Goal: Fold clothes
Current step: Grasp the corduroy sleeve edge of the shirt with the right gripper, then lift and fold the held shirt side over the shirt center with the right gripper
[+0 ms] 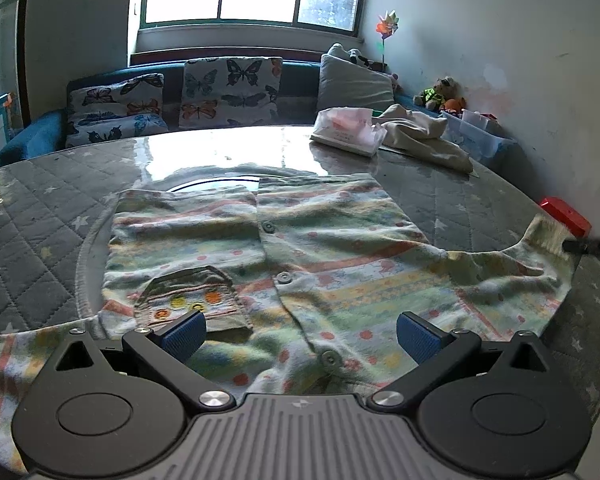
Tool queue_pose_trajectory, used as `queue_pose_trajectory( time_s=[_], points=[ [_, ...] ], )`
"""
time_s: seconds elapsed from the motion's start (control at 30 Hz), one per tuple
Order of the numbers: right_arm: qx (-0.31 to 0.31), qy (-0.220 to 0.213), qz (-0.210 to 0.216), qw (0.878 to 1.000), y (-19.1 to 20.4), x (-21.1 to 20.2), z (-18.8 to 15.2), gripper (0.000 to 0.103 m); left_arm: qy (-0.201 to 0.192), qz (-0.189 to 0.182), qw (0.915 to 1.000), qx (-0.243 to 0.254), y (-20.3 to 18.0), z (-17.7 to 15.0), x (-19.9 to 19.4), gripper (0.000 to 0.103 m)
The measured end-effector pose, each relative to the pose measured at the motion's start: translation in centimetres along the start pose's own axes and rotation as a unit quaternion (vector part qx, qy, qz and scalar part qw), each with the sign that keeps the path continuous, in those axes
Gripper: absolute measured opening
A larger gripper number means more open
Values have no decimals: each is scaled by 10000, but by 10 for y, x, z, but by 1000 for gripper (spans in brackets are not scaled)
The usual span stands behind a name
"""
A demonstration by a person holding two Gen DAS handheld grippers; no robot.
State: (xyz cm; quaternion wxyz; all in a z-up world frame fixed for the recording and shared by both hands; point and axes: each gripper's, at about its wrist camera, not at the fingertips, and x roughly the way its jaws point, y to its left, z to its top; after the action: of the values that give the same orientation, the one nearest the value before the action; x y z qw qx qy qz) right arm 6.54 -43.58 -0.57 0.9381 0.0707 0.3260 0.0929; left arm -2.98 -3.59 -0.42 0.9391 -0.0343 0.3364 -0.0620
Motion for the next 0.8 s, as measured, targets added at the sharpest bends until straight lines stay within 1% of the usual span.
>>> queue_pose_trajectory(
  time_s=[0.1, 0.2, 0.43, 0.67, 0.8],
  points=[
    [-144, -146, 532, 9984, 24, -13, 14, 10, -37, 40, 10000, -75, 7, -2, -4, 103],
    [-261, -216, 1080, 9936, 52, -22, 28, 10, -79, 85, 9998, -138, 15, -6, -9, 103],
    [-719, -181, 2058, 9758, 131, -26, 51, 9, -200, 206, 9991, -317, 35, -16, -27, 103],
    [-1282, 43, 2694, 9545, 213, -12, 51, 9, -330, 302, 9973, -579, 56, -25, -41, 103],
    [-1454, 191, 2938, 9445, 244, -3, 43, 9, -371, 356, 9961, -719, 68, -30, -47, 103]
  ],
)
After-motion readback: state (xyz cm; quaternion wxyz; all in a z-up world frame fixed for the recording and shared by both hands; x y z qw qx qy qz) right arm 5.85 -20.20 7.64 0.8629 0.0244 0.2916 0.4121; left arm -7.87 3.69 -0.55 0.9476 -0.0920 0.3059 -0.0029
